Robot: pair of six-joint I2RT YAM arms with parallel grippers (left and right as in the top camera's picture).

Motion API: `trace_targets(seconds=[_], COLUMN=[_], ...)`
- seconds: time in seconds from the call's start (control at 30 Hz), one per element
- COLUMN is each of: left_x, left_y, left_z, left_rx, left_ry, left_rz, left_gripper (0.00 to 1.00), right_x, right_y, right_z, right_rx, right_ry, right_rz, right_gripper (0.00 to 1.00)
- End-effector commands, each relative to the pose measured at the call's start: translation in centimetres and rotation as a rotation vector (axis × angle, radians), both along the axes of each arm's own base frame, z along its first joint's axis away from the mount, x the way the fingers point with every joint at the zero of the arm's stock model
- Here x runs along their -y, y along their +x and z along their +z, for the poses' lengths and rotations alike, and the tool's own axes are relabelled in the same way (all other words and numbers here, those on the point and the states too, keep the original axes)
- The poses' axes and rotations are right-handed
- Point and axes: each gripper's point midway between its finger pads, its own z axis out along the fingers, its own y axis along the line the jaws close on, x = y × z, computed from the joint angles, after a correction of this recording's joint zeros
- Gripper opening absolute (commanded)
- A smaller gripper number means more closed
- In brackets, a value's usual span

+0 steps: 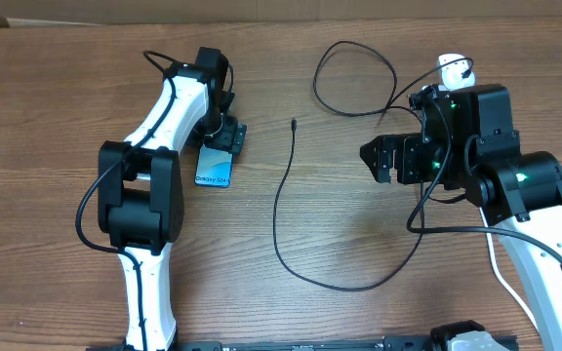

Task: Plug charger to phone and switch on socket
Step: 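Lower the left gripper and grasp the phone's top edge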

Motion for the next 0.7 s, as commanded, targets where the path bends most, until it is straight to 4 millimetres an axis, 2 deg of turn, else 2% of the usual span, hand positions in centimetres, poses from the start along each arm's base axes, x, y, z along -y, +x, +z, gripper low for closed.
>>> trace_targets(seconds=[0.0, 0.37, 0.57, 0.67], left_x=[-0.5, -0.7, -0.7, -0.6], left_y=[-0.6, -1.8, -1.9, -1.9], left_z=[-0.8, -2.8, -2.8, -2.8], left_rx=[-0.023, -0.048, -0.050, -0.051], left_ry=[0.017, 0.021, 0.020, 0.019], left_rz=[0.025, 0.043, 0.104, 0.132], left_gripper=[0.89, 0.88, 0.76, 0.74], right_x=[0.0, 0.0, 0.0, 0.0], right_y=[0.4, 0.4, 0.4, 0.4], right_z=[1.1, 1.1, 1.1, 1.1], right_rx=[0.033, 0.034, 0.034, 0.034], right_ry=[-0.001, -0.001, -0.001, -0.001], right_rz=[-0.001, -0.001, -0.001, -0.001], right_gripper=[1.00, 1.00, 1.00, 1.00])
